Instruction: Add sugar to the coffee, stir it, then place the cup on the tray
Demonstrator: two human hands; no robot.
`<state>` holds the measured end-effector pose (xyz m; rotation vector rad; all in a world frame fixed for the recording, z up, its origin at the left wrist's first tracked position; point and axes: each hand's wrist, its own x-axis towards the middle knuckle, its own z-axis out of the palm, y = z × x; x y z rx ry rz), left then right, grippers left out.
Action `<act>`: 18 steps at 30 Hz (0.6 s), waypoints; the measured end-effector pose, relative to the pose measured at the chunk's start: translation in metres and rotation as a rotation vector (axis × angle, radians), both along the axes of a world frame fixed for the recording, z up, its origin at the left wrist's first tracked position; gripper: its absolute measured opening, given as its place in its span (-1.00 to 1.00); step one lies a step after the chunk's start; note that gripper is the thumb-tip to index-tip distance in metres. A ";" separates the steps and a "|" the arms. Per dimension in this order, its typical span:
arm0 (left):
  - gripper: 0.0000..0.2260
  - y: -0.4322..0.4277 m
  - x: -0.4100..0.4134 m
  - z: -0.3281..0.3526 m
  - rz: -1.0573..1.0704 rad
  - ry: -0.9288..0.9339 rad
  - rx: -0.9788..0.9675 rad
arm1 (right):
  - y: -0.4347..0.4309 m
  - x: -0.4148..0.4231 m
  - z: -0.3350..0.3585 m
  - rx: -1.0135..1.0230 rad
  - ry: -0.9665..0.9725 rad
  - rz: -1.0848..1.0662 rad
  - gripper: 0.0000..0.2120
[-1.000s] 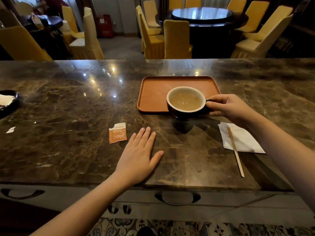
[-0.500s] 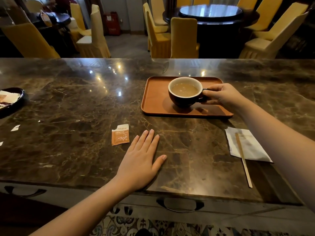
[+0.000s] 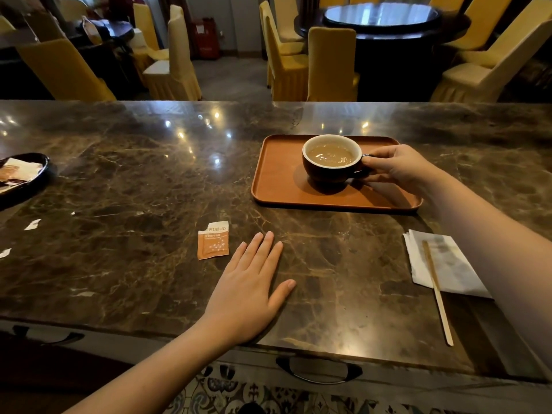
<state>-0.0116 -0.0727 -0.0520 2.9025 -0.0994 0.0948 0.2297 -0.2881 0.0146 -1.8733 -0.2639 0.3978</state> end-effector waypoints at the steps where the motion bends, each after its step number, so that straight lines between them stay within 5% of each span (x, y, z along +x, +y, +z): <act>1: -0.41 0.000 0.000 0.000 0.000 -0.002 -0.002 | 0.000 0.001 0.000 -0.020 -0.010 0.004 -0.78; 9: -0.41 0.000 -0.001 0.000 0.003 -0.002 0.003 | 0.002 0.000 0.000 -0.185 -0.100 0.015 -0.79; 18: -0.41 0.000 0.000 0.002 0.001 0.016 0.001 | 0.001 -0.015 -0.004 -0.146 -0.058 -0.035 -0.69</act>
